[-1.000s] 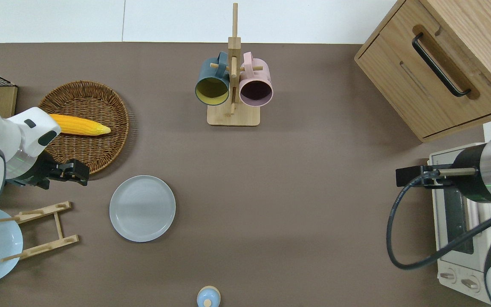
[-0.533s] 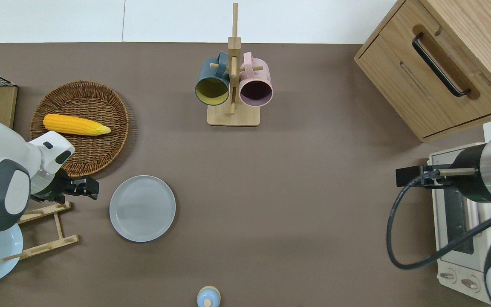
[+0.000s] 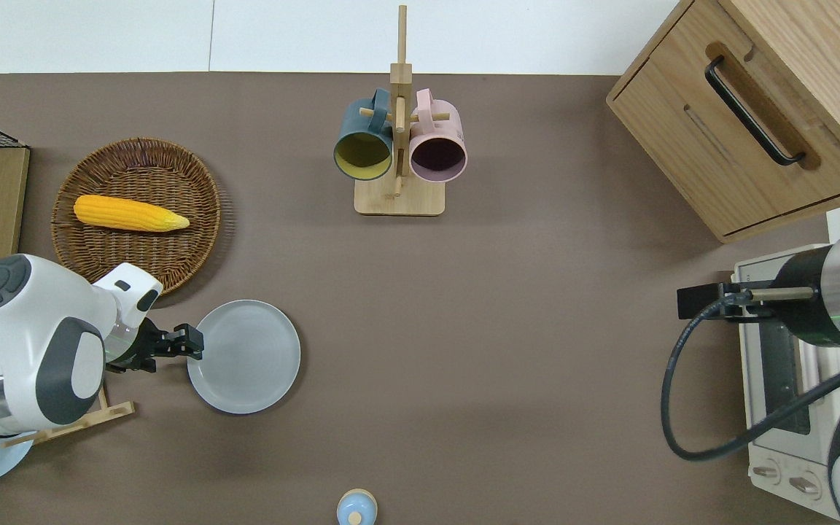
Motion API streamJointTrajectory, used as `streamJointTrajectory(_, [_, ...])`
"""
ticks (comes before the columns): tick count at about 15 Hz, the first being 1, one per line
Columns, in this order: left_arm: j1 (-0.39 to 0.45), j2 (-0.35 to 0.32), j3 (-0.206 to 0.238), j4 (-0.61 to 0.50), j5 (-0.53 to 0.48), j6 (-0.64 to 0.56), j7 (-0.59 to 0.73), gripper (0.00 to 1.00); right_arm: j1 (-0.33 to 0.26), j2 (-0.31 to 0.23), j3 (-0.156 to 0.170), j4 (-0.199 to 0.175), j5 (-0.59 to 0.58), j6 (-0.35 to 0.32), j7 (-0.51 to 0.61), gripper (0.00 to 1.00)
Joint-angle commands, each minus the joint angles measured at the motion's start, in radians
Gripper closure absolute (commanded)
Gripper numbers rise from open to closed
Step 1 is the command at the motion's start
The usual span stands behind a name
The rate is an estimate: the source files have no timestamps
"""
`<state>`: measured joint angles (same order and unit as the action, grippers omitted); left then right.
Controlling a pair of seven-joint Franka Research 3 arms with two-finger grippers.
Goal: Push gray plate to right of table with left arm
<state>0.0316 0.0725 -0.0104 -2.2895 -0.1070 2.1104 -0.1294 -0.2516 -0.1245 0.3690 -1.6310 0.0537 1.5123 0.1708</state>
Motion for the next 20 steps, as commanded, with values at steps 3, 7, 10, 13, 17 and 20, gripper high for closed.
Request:
streamJointTrajectory(3, [-0.006, -0.033, 0.001, -0.094, -0.023, 0.088, -0.01, 0.56, -0.025, -0.027, 0.015, -0.027, 0.021, 0.0, 0.01, 0.005])
streamJointTrajectory(7, [-0.006, -0.033, 0.0, -0.093, -0.025, 0.089, -0.009, 0.8, -0.025, -0.027, 0.015, -0.027, 0.021, -0.001, 0.01, 0.005])
streamJointTrajectory(10, [-0.006, -0.033, 0.0, -0.093, -0.065, 0.091, -0.009, 0.9, -0.025, -0.027, 0.015, -0.027, 0.021, 0.0, 0.012, 0.005])
streamJointTrajectory(13, [-0.006, -0.033, 0.0, -0.093, -0.068, 0.092, -0.009, 1.0, -0.025, -0.027, 0.015, -0.027, 0.021, 0.0, 0.01, 0.005])
streamJointTrajectory(17, [-0.01, -0.033, -0.003, -0.093, -0.103, 0.094, -0.012, 1.0, -0.025, -0.027, 0.015, -0.027, 0.021, -0.001, 0.01, 0.005])
streamJointTrajectory(20, [-0.012, -0.033, -0.029, -0.094, -0.132, 0.094, -0.024, 1.0, -0.025, -0.027, 0.015, -0.027, 0.021, 0.0, 0.01, 0.005])
